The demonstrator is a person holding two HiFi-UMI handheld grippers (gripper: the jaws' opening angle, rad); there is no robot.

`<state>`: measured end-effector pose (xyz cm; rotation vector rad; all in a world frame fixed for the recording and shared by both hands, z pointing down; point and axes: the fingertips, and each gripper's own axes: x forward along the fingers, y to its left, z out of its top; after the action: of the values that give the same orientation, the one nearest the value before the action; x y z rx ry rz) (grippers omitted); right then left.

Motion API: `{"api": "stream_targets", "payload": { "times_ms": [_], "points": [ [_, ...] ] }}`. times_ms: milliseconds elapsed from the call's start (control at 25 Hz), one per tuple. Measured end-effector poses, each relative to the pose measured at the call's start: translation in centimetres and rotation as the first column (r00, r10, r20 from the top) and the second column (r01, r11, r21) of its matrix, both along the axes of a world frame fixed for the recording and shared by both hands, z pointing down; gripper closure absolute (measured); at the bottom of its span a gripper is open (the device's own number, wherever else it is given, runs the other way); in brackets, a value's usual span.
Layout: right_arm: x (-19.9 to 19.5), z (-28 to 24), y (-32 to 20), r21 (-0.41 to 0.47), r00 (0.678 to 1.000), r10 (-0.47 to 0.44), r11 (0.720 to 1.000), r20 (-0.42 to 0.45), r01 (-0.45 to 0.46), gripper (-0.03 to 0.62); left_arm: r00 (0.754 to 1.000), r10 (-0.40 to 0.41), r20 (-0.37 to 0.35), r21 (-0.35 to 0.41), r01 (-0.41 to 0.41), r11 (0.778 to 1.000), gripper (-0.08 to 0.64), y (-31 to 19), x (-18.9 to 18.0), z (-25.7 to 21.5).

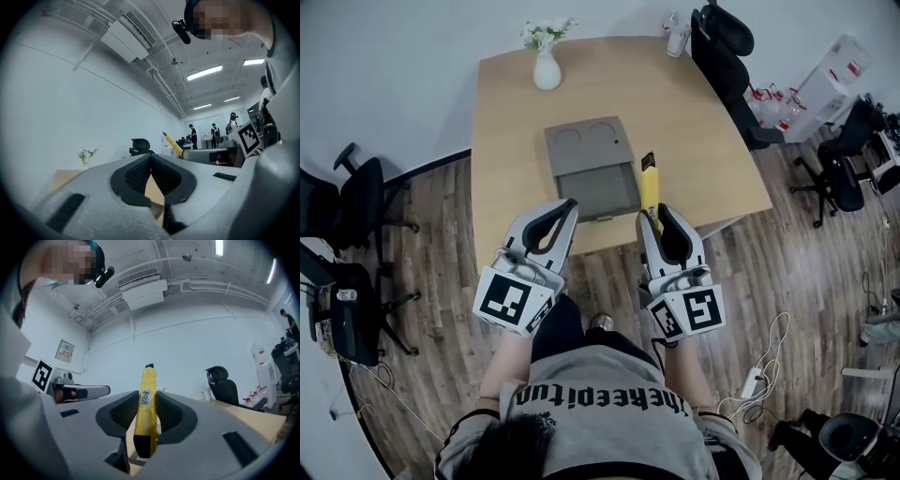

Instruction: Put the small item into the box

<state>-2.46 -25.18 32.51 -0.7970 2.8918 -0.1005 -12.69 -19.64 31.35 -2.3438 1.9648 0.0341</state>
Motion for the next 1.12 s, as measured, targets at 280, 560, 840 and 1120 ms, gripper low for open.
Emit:
{"api": "stream_targets", "payload": {
  "times_ms": [280,560,840,1120],
  "points": [
    [-1.6,-0.2,-1.8,-0.007,0.998,0.056,0.998,-0.014,-0.056,0.472,0.998,0.067,-0.003,0.007,-0.067,0.998,0.545,-2.6,-1.6,-0.6],
    [-4.3,0.5,-3.6,-0.026,0.993,0.112,0.993,-0.033,-0.113,0.472,0.994,0.113,-0.008,0.001,-0.113,0.994,0.545,-4.8,-4.8,-0.5],
    [-6.5,1.8,-5.2,-0.058,0.983,0.174,0.982,-0.062,-0.177,0.472,0.984,0.175,-0.020,-0.012,-0.175,0.984,0.545,-6.8,-7.1,0.2],
    [-8.0,3.8,-7.0,-0.111,0.965,0.247,0.960,-0.085,-0.256,0.472,0.971,0.236,-0.029,-0.023,-0.236,0.971,0.545,-8.9,-8.8,0.9]
  ]
}}
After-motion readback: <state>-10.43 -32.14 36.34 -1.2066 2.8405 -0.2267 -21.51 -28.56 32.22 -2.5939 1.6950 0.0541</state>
